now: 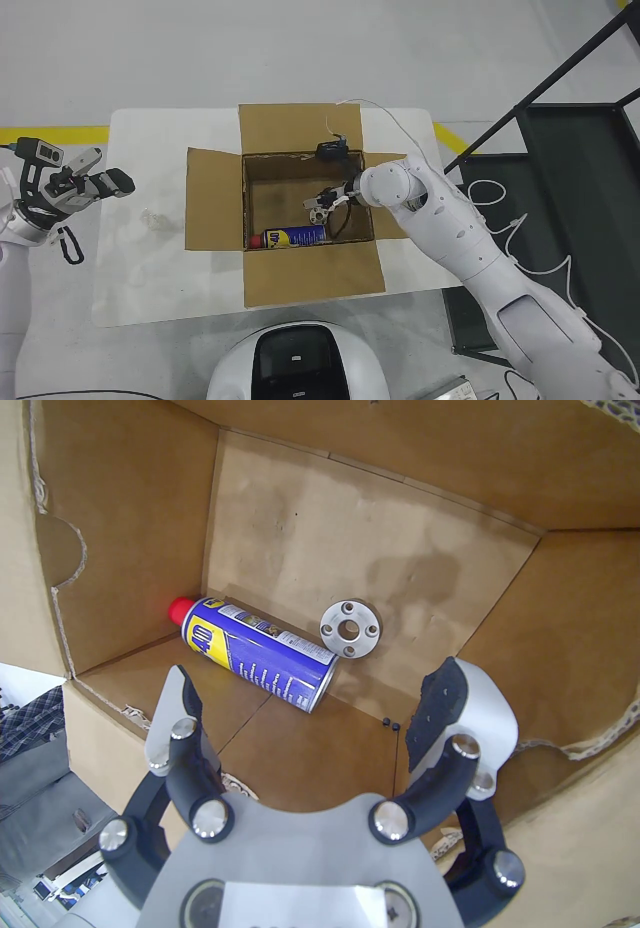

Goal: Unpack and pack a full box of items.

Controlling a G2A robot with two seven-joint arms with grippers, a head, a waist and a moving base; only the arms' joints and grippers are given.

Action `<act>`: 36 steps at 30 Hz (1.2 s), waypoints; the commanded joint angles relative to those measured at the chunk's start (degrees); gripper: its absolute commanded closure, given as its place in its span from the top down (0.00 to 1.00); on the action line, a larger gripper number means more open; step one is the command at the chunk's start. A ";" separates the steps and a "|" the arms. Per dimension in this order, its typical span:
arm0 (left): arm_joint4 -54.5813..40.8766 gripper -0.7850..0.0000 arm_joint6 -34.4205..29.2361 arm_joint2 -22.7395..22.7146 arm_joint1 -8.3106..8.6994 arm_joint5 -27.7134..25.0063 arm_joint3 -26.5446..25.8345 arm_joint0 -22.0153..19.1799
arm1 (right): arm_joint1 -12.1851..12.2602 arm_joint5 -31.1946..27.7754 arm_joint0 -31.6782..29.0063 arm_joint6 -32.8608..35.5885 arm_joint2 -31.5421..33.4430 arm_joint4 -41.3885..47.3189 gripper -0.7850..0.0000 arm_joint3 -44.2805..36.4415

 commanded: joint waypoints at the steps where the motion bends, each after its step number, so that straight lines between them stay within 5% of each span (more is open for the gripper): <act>1: 0.00 1.00 0.00 0.00 0.00 0.00 0.00 0.00 | 0.01 -0.05 -0.01 0.01 0.01 -0.05 1.00 -0.02; 19: 0.00 1.00 0.00 0.00 0.00 0.00 0.00 0.00 | -1.65 4.85 -1.44 -5.92 -4.01 -0.90 1.00 -1.98; 36: 0.00 1.00 0.00 0.00 0.00 0.00 0.00 0.00 | -5.13 7.15 0.69 -9.98 -9.50 -2.26 0.94 7.75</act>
